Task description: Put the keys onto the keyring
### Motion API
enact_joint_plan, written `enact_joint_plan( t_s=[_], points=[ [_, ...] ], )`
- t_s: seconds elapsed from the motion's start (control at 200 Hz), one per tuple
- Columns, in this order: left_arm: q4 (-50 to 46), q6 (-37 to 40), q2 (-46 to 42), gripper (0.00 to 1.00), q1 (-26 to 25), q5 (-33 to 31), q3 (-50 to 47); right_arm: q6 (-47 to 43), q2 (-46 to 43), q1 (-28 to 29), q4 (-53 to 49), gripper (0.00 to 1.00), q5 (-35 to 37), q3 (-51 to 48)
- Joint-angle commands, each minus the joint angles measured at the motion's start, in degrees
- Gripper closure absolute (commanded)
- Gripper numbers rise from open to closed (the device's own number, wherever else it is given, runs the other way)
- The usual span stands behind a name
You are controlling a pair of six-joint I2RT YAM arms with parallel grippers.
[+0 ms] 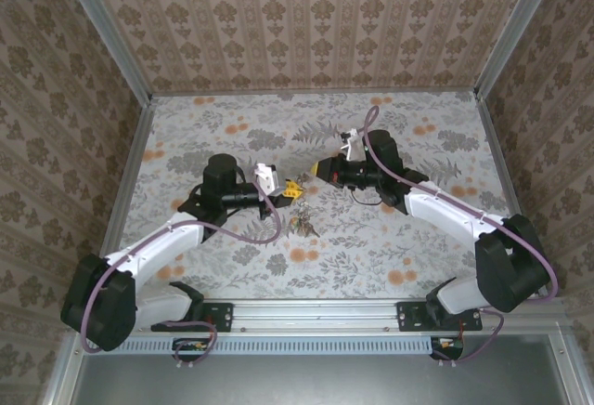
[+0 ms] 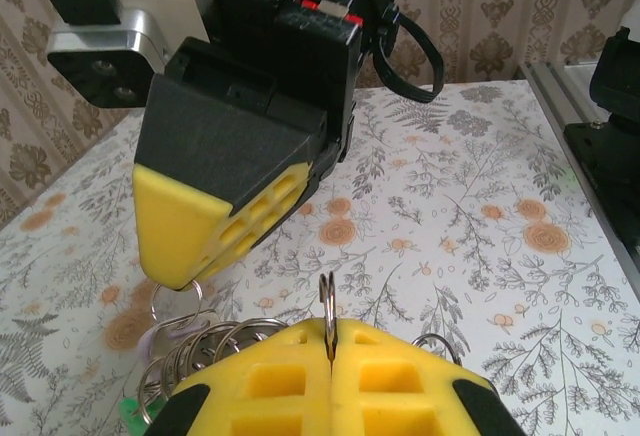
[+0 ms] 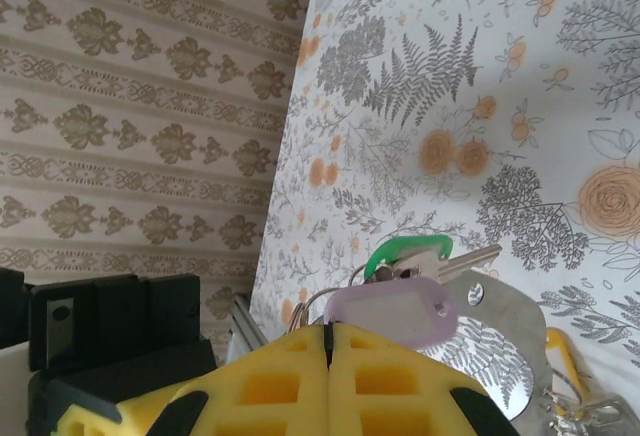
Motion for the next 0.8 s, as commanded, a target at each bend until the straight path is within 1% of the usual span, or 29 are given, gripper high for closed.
enact_joint_plan(
  t_s=[0.0,0.105,0.285,0.335,0.445,0.515,0.55,0.625,0.735,0.795],
  points=[
    [-1.22,-0.29,0.22,1.0,0.41,0.34,2.53,-1.76,-3.29,1.0,0.34,1.0,-2.89,0.92],
    [-0.82,-0.23,0.6,1.0,1.06,0.79,2.55,-3.71,-4.31,1.11,0.02,1.0,-3.89,0.76],
    [-2.67,-0.08,0.97,1.0,3.53,3.73,4.47,-11.79,-5.93,1.12,-5.22,1.0,-6.74,1.93],
    [-3.69,0.11,0.56,1.0,4.27,4.99,5.05,-15.56,-6.47,1.15,-8.55,1.0,-6.6,2.88],
    [-7.77,1.98,-0.68,1.0,4.99,8.66,6.53,-27.07,-6.81,1.13,-16.19,1.0,-6.67,5.5],
    [-12.7,5.14,-0.88,1.0,4.96,11.24,8.08,-34.77,-6.48,1.11,-19.09,1.0,-8.15,6.71],
    [-15.21,6.93,-0.84,1.0,4.9,12.23,8.78,-38.41,-6.36,1.15,-19.46,1.0,-10.77,7.08],
    [-20.94,12.48,-0.86,1.0,4.35,13.59,10.08,-45.15,-6.52,1.28,-20.21,1.0,-12.67,7.62],
    [-29.88,20.71,-0.93,1.0,3.71,15.43,12.6,-54.8,-7.0,1.37,-24.01,1.0,-9.04,8.93],
    [-33.62,24.51,-0.89,1.0,3.59,16.94,13.78,-59.56,-7.05,1.37,-25.18,1.0,-8.67,9.26]
  ],
)
